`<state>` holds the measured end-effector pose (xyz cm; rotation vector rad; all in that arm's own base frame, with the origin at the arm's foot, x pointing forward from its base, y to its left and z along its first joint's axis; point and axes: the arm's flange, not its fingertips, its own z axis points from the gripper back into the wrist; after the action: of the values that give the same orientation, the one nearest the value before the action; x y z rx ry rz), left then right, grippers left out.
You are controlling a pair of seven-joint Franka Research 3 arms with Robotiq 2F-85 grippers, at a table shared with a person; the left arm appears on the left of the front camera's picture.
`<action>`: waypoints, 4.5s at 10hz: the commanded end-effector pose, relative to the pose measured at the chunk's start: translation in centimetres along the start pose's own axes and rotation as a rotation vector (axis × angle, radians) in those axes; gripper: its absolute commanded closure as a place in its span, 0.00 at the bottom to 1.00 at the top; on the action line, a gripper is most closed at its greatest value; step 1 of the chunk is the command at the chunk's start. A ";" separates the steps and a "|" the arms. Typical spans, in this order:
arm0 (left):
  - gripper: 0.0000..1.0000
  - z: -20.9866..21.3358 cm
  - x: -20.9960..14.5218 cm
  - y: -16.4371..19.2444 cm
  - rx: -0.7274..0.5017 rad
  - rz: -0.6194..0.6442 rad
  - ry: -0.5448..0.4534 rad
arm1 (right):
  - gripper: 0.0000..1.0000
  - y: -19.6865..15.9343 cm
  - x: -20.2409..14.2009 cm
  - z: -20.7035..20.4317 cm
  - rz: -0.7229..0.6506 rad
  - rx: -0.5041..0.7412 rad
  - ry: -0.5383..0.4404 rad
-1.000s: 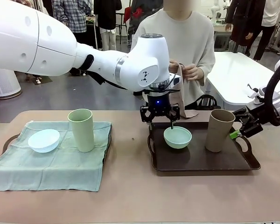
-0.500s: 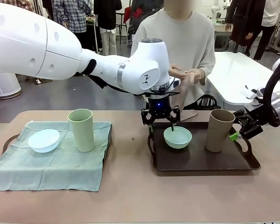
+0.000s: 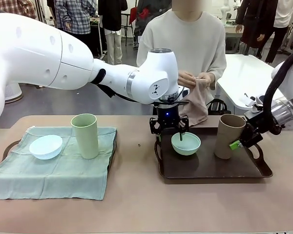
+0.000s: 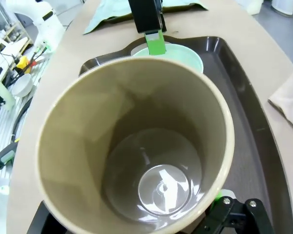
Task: Set up a tray with a mat and arrange the tableware.
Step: Pick up the Picnic Bowl and Reusable plastic cup from the Handle tray in front of the human's position and hold them in the air, then place the Picnic Bowl and Reusable plastic cup back onto the Handle tray in front of the human's position.
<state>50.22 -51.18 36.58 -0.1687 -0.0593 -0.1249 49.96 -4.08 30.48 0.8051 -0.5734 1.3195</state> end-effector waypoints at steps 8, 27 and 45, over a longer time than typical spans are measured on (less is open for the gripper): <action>1.00 -2.0 1.0 -0.2 -0.017 -0.047 -0.029 | 1.00 -0.5 0.1 -2.3 -0.007 0.042 0.011; 1.00 17.0 -2.5 0.1 0.013 -0.049 -0.231 | 0.78 13.2 15.4 13.5 0.064 -0.164 -0.037; 1.00 17.0 -2.5 0.1 0.013 -0.049 -0.231 | 0.78 13.2 15.4 13.5 0.064 -0.164 -0.037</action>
<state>46.85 -48.03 53.01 -0.1627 -0.2989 -0.1476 40.49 -4.60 53.02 0.6894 -0.7218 1.2938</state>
